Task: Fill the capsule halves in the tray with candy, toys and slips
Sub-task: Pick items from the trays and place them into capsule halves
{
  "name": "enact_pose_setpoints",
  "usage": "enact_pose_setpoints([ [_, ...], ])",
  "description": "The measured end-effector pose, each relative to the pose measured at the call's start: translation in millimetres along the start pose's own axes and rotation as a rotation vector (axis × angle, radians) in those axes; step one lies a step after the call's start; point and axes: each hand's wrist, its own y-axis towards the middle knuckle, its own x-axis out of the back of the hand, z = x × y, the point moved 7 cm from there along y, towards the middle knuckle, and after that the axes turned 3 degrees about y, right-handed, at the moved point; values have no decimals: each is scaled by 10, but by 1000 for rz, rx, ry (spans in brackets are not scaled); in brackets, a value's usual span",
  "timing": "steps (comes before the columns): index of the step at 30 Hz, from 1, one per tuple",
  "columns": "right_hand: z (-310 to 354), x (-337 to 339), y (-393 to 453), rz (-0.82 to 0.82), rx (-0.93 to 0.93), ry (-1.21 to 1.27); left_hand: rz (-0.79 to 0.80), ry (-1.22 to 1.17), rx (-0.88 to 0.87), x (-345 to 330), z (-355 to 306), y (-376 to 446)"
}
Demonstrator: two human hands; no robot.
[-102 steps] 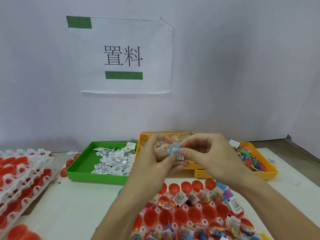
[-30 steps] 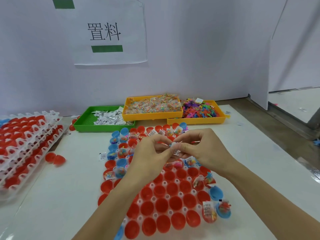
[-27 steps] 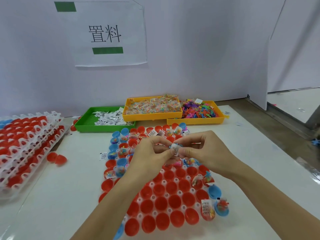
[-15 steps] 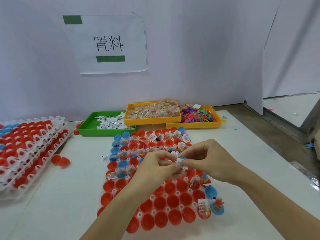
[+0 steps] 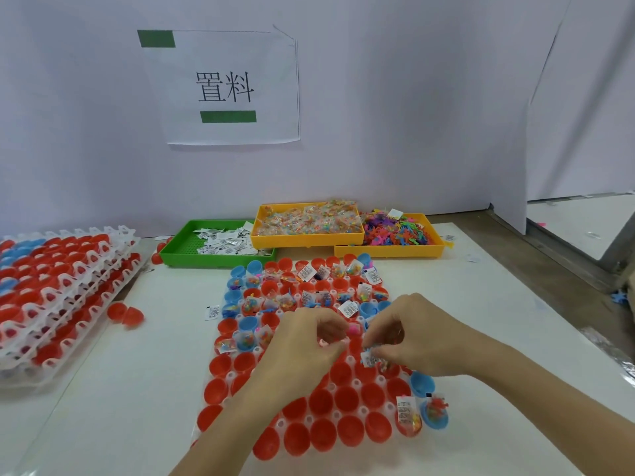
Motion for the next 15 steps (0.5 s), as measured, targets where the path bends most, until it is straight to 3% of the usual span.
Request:
enact_pose_setpoints([
  [15,253,-223,60,171,50,-433,51,218,-67,-178,2,-46],
])
